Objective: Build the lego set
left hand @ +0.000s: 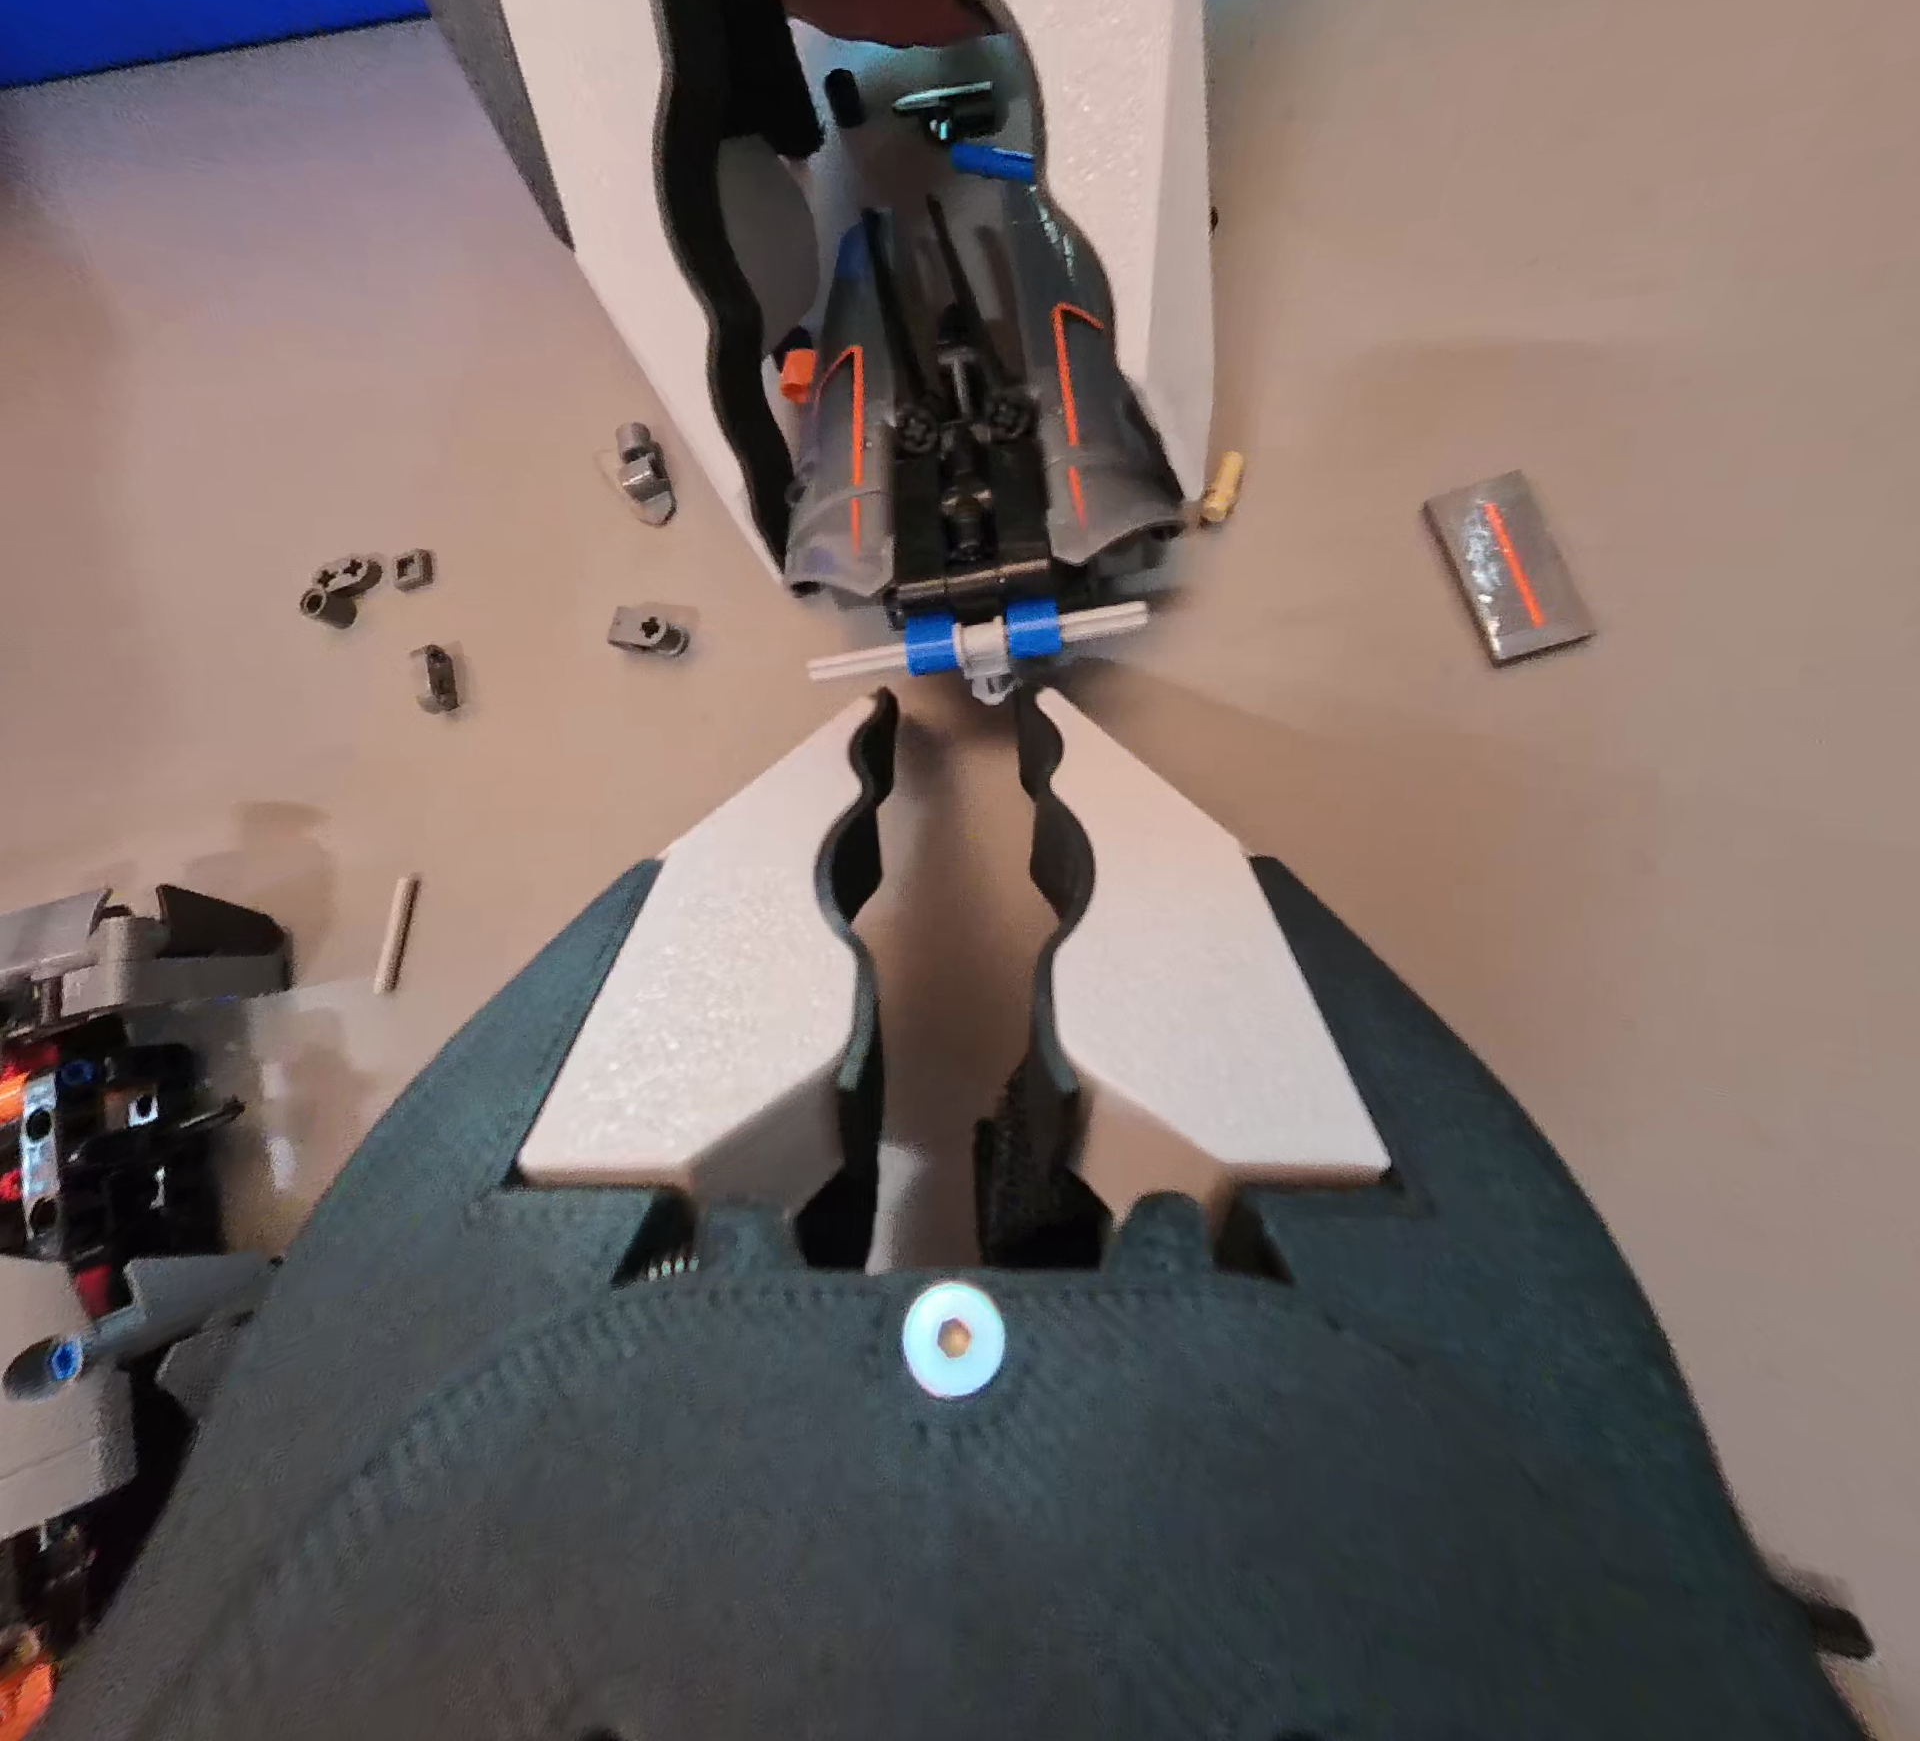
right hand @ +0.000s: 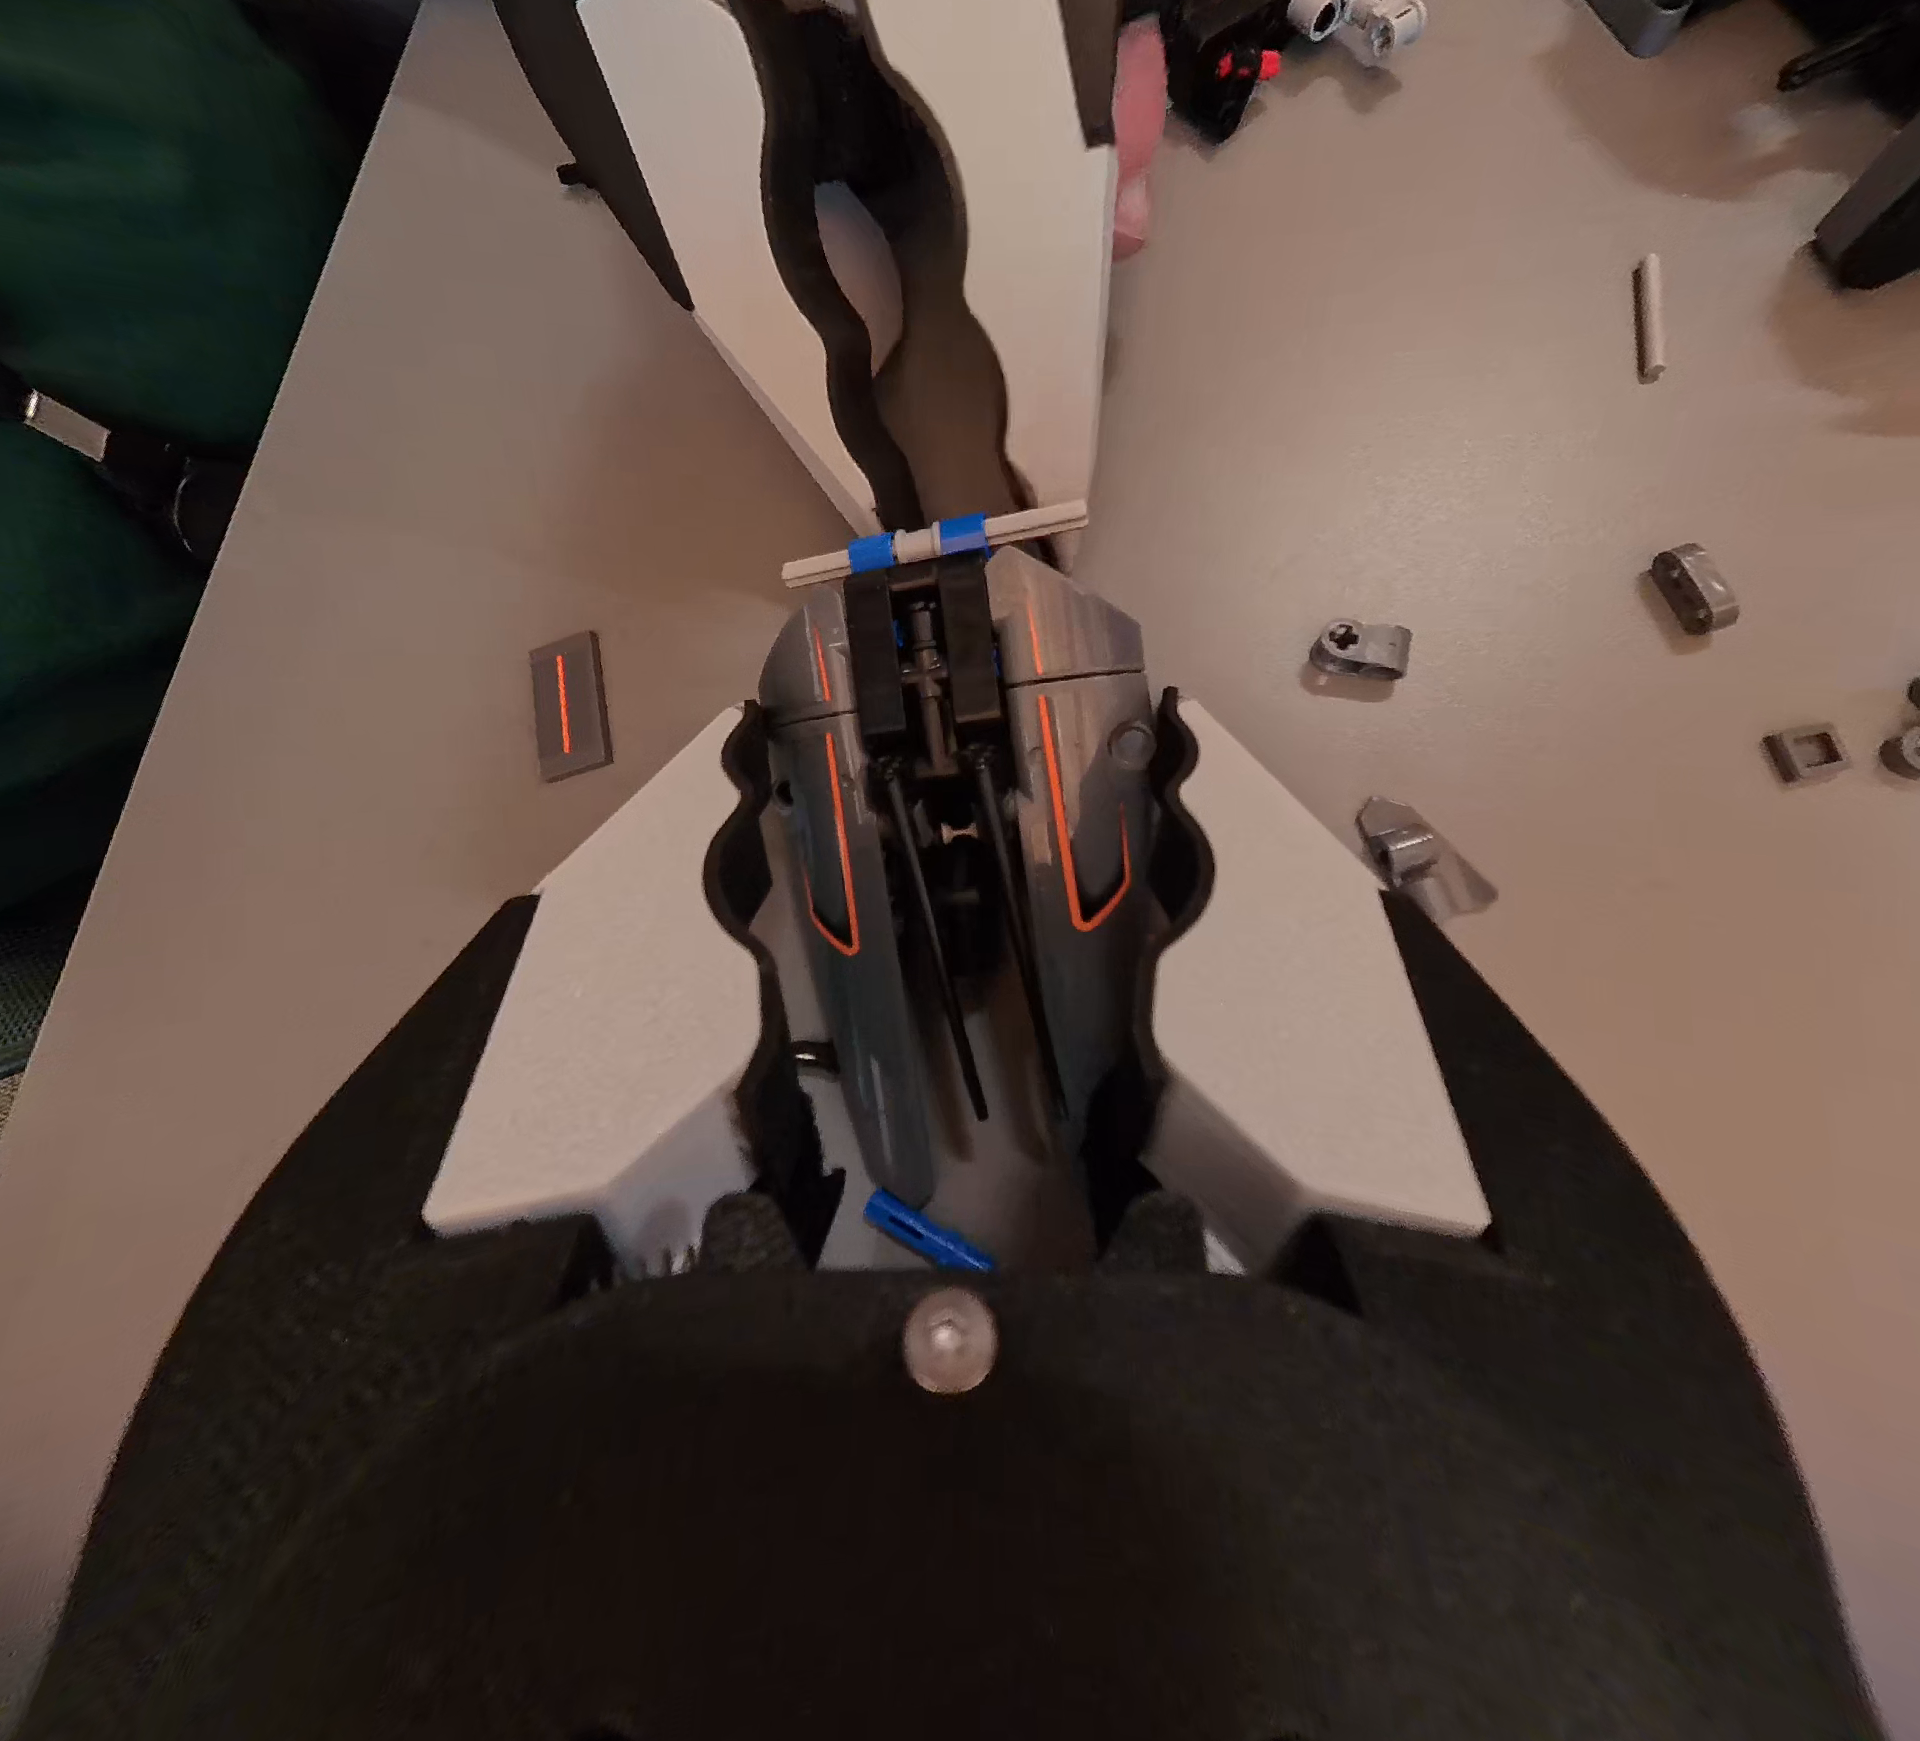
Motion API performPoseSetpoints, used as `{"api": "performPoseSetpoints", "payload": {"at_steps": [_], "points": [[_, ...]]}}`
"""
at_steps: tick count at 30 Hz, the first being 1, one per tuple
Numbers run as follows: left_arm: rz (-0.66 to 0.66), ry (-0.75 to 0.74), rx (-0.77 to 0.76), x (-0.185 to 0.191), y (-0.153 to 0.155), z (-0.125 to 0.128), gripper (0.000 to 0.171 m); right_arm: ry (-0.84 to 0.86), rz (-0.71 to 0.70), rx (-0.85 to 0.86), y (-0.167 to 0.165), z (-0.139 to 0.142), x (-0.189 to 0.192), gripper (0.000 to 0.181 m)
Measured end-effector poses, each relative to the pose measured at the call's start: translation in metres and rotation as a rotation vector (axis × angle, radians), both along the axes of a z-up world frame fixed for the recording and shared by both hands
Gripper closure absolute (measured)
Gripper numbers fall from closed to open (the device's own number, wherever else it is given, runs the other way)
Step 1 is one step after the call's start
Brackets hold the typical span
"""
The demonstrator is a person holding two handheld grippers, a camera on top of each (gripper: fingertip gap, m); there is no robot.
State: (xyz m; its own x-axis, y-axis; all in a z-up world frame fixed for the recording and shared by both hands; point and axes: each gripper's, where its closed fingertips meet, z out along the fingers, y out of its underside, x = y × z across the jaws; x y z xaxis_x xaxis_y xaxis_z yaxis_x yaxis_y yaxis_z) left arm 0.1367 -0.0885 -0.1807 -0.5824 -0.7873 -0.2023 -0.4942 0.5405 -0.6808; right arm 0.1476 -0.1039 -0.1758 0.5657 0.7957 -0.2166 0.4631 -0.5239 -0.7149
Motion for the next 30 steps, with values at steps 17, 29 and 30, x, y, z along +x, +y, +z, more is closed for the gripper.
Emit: {"api": "performPoseSetpoints", "payload": {"at_steps": [17,29,30], "points": [[0.024,-0.011,-0.029,0.0,0.01,0.004,0.126,0.006,-0.005,0.001,-0.003,0.003,0.003,0.106],[0.028,-0.041,-0.041,0.002,0.01,0.008,0.125,0.033,-0.03,0.062,0.001,0.017,0.009,0.104],[0.03,-0.042,-0.042,0.002,0.01,0.009,0.125,0.04,-0.039,0.065,0.001,0.018,0.01,0.103]]}}
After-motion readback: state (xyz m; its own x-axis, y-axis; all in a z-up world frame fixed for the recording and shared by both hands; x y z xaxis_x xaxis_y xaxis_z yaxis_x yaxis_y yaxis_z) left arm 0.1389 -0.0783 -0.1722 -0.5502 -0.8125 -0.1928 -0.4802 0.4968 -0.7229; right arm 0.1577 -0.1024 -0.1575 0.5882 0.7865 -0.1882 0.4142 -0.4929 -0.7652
